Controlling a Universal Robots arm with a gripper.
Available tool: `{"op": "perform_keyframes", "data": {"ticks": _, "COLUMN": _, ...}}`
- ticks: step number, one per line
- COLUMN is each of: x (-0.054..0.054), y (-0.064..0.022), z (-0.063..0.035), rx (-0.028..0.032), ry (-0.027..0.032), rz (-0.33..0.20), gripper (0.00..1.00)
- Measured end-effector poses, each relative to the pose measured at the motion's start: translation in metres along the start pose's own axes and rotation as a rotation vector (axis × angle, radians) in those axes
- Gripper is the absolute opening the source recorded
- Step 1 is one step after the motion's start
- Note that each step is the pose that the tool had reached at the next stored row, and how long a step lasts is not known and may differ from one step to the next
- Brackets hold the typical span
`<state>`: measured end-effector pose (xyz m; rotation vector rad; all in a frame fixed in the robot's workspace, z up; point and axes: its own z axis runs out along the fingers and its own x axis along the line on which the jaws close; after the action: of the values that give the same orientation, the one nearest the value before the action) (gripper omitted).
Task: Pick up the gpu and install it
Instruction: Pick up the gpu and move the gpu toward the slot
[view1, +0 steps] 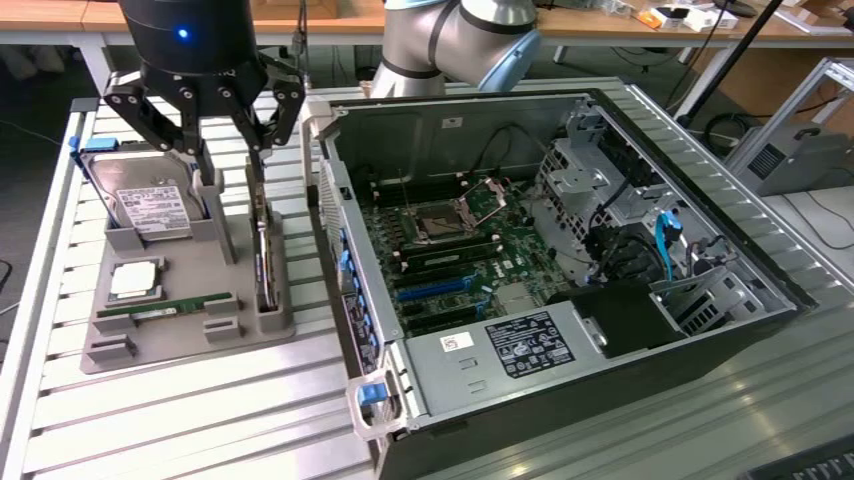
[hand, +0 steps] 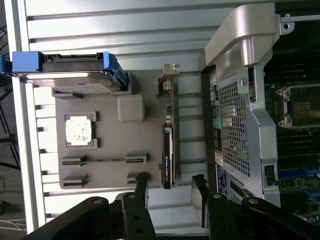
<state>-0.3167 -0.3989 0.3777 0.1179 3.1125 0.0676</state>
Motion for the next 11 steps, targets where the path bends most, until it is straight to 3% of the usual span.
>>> {"op": "perform_keyframes", "data": {"ticks": 11, "x": 0.0001, "y": -0.0002, "z": 0.005, "rx": 0.0001, "ry": 0.0, "rz": 0.0, "gripper": 0.48}}
